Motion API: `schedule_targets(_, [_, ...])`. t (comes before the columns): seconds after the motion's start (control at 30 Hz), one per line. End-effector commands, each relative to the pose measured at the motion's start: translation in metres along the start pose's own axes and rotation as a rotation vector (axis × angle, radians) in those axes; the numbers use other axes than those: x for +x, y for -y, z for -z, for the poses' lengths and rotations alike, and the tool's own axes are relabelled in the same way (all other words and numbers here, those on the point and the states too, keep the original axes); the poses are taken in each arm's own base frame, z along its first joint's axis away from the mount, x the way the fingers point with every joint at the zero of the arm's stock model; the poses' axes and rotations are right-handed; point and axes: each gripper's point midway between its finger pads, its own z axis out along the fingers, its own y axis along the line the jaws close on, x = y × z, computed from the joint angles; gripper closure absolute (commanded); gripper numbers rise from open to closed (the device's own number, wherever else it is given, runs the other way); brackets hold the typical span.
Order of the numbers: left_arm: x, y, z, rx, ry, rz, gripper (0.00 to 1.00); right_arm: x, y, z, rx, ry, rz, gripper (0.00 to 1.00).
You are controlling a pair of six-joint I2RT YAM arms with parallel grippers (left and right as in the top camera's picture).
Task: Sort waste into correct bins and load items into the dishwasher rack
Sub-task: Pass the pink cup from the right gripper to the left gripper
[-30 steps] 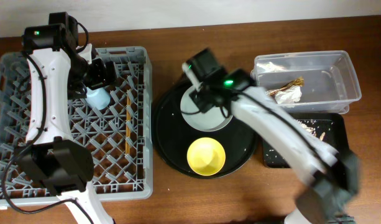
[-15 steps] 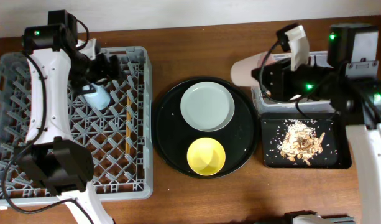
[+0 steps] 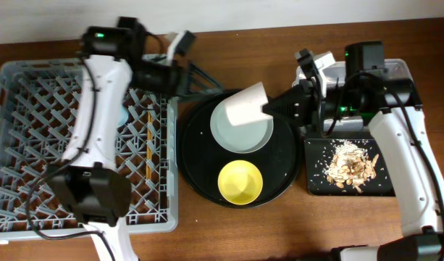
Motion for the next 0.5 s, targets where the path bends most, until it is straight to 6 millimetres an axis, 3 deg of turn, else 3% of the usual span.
schedule_targets(0.0, [0.002,0.031,-0.018,0.067,-0.017,-0.109,0.01,-0.002,-0.018,-0.018,-0.112,0.003,0.085,0.96])
schedule_targets(0.13, [0.009,0.035,-0.025,0.075,-0.045,-0.076,0.03,-0.006,-0.019,-0.024,-0.127,-0.002,0.152,0.96])
schedule_targets(0.2, [0.011,0.033,-0.026,0.061,-0.053,-0.075,0.11,-0.007,-0.018,-0.024,-0.127,0.0,0.17,0.96])
schedule_targets(0.23, [0.011,0.031,-0.026,0.051,-0.057,-0.075,0.23,-0.008,-0.018,-0.024,-0.127,0.001,0.181,0.96])
schedule_targets(0.3, [0.012,0.029,-0.026,0.038,-0.062,-0.075,0.31,-0.011,-0.016,-0.023,-0.122,0.006,0.216,0.96])
schedule_targets(0.4, [0.012,0.029,-0.026,0.039,-0.063,-0.075,0.31,-0.018,-0.004,-0.018,-0.075,0.005,0.223,0.96])
schedule_targets(0.43, [0.012,0.029,-0.026,0.038,-0.063,-0.075,0.27,-0.021,0.006,-0.018,-0.028,-0.004,0.2,0.96])
schedule_targets(0.47, [0.012,0.029,-0.026,0.038,-0.063,-0.075,0.14,-0.023,0.012,-0.018,0.002,-0.009,0.183,0.96])
